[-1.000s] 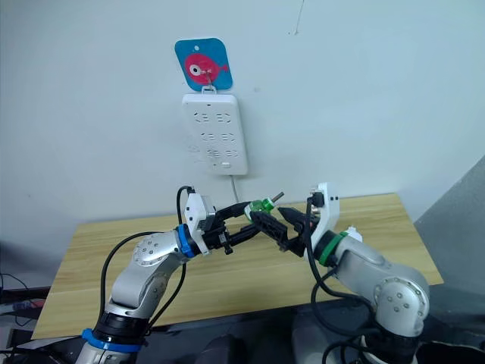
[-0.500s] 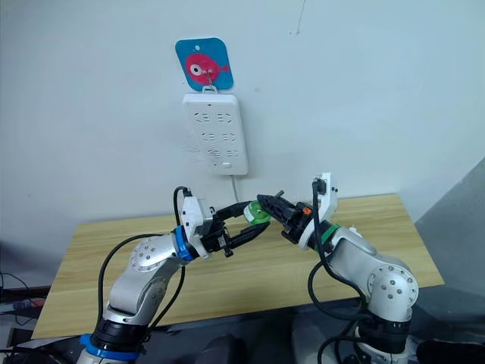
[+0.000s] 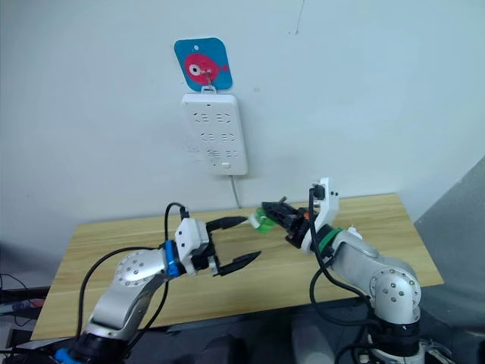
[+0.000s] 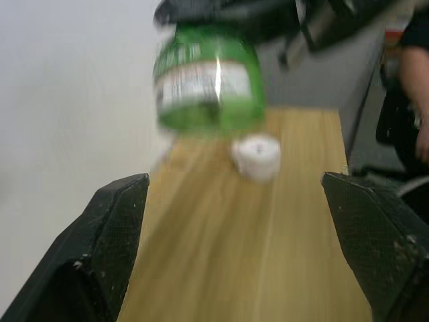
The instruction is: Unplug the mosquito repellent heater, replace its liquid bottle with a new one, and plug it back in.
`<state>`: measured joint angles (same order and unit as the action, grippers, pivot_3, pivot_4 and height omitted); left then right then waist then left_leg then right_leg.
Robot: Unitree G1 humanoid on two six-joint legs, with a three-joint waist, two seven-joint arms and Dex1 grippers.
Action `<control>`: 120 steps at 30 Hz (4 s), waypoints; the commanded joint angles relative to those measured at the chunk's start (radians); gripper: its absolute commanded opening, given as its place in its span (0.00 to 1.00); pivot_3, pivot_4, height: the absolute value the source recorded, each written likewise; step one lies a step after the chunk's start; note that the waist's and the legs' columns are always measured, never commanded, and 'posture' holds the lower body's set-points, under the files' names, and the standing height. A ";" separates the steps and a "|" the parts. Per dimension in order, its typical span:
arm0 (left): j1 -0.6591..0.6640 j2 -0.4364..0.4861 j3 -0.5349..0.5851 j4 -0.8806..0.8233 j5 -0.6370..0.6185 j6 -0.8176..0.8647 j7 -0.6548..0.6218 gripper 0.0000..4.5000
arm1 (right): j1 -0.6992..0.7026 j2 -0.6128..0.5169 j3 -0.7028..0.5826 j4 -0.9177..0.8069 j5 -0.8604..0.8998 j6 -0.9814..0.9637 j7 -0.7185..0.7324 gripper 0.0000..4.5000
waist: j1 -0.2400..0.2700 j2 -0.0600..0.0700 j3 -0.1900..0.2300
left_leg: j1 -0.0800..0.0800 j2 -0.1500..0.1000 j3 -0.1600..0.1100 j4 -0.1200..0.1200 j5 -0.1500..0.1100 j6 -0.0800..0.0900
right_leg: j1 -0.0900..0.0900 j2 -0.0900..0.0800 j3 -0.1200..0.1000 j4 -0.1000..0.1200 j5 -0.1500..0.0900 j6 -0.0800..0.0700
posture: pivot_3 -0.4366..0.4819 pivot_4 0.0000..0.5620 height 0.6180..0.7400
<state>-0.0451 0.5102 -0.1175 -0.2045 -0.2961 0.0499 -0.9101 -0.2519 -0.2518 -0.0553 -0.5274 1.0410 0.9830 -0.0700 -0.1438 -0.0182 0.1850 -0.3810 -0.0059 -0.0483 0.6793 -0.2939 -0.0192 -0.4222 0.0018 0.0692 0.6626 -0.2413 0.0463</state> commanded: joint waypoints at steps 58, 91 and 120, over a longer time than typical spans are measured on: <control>-0.032 -0.138 0.184 0.531 0.161 -0.038 0.402 0.97 | 0.126 -0.239 0.371 -0.074 -0.856 -0.352 0.667 1.00 | 0.078 -0.008 0.050 | -0.001 -0.001 -0.004 0.000 0.000 -0.001 | 0.000 -0.009 -0.008 -0.002 0.003 -0.006 | 0.38 0.48 0.94; -0.279 -0.216 0.147 0.966 0.226 -0.349 0.388 0.71 | 0.160 -0.280 0.344 -0.175 -0.802 -0.235 0.657 1.00 | 0.078 -0.010 0.073 | -0.002 -0.002 -0.010 -0.002 0.000 -0.001 | 0.000 -0.019 -0.029 -0.003 0.003 -0.006 | 0.34 0.51 0.94; -0.397 0.010 -0.083 0.171 -0.012 0.233 -0.201 0.49 | -0.198 -0.189 0.315 -0.103 -0.598 -0.044 0.693 1.00 | 0.061 -0.010 0.072 | -0.005 -0.003 -0.011 -0.002 0.000 -0.002 | -0.002 -0.019 -0.030 -0.003 0.003 -0.007 | 0.33 0.30 0.94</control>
<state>-0.4308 0.5171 -0.1928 0.0011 -0.2988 0.2827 -1.0941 -0.4369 -0.4478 0.2597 -0.6166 0.4248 0.9484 0.6115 -0.0829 -0.0281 0.2571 -0.3876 -0.0085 -0.0595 0.6770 -0.2936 -0.0212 -0.4251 -0.0174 0.0395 0.6592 -0.2382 0.0397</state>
